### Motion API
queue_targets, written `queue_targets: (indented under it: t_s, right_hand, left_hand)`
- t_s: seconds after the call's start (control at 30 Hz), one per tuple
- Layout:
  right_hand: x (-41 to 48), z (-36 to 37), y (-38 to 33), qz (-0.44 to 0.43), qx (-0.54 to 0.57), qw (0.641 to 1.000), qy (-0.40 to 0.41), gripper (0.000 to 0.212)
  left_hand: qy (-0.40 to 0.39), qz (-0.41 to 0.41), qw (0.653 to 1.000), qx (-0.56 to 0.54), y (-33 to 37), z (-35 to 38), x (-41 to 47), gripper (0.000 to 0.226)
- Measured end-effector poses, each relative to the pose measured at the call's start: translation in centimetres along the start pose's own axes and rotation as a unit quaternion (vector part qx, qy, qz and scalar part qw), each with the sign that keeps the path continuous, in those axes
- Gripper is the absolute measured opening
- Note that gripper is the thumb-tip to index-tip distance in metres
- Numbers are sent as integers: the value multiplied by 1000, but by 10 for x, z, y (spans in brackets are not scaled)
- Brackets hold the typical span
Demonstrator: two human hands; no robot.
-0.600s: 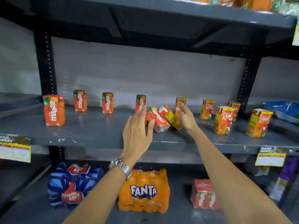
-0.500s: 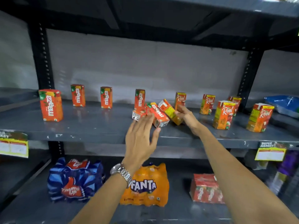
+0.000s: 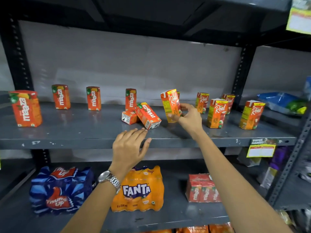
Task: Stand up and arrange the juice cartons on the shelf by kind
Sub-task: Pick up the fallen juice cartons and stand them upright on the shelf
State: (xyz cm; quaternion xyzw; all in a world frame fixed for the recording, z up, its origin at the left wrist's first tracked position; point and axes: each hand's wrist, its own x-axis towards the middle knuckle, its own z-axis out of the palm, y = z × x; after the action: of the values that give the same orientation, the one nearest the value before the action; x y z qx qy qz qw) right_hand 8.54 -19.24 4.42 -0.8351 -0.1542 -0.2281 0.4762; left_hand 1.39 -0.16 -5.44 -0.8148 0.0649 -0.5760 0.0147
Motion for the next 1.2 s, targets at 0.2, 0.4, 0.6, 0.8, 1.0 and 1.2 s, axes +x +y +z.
queue_targets:
  t_s: [0.2, 0.4, 0.6, 0.8, 1.0, 1.2]
  right_hand:
    - [-17, 3, -7, 50, 5, 988, 148, 62]
    - [-19, 6, -10, 72, -25, 980, 187, 64]
    - [-15, 6, -8, 86, -39, 980, 173, 63]
    - [-4, 0, -1, 113, -72, 980, 149, 62]
    - [-5, -3, 13, 150, -97, 977, 114, 74]
    - [-13, 5, 11, 126, -190, 955, 189, 79]
  left_hand:
    - [-6, 15, 1000, 1, -1, -2, 1, 38]
    - [0, 22, 1000, 6, -2, -2, 3, 39]
    - [2, 34, 999, 15, -4, 0, 3, 40]
    - [3, 37, 999, 13, -4, -1, 3, 39]
    - [-3, 31, 1000, 2, -3, 0, 3, 39]
    - [-6, 25, 1000, -17, -6, -7, 7, 42]
